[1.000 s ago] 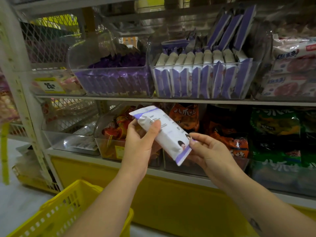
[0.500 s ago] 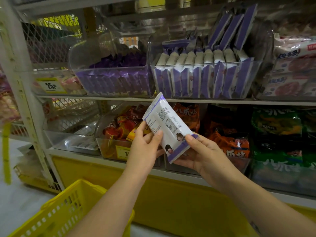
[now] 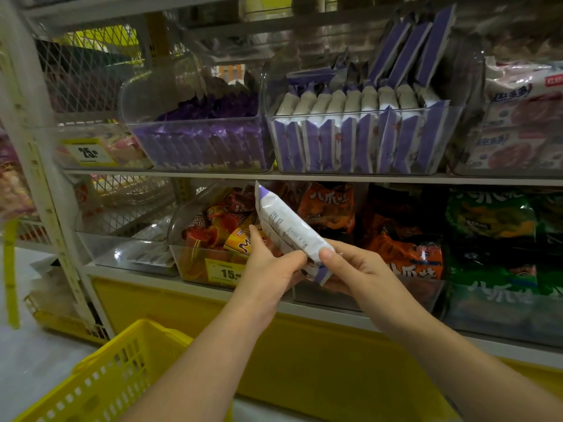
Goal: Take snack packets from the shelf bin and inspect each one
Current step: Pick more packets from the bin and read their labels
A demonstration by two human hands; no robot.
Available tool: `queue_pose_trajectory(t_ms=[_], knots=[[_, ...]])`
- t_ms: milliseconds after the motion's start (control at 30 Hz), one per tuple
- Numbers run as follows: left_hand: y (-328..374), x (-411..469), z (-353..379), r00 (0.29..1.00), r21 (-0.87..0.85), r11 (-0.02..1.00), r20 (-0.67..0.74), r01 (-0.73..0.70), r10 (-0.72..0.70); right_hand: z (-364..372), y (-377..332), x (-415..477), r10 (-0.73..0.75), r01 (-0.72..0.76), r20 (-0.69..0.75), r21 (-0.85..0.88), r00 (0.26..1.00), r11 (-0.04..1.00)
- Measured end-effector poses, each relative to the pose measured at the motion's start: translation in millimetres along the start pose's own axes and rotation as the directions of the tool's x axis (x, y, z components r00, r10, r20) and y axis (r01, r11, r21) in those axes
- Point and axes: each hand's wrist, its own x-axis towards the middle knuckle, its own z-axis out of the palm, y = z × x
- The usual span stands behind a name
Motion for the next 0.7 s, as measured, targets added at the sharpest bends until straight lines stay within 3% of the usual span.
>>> queue_pose_trajectory(t_ms=[133, 533, 633, 700], knots=[[-0.6, 4.0, -4.1, 0.999, -0.104, 0.994, -0.049, 0.019, -0.024, 0.1, -1.6, -0.4, -0.024, 0.024, 0.022, -0.041, 0.999, 0.999], [6.4, 1.3, -16.8, 0.999, -0.298, 0.954, 0.019, 0.032, -0.028, -5.0, -5.1, -3.0, -0.032, 0.033, 0.058, -0.027, 0.998, 0.999], [9.8, -0.6, -16.9, 1.0, -0.282, 0.959, 0.016, 0.028, -0.025, -6.1, -4.8, -3.8, -0.044, 0.045, 0.045, -0.012, 0.998, 0.999], [12.9, -2.8, -13.6, 0.999, -0.181, 0.983, 0.034, -0.03, 0.036, -6.1, -5.7, -2.5, -0.053, 0.052, 0.019, 0.035, 0.998, 0.998]])
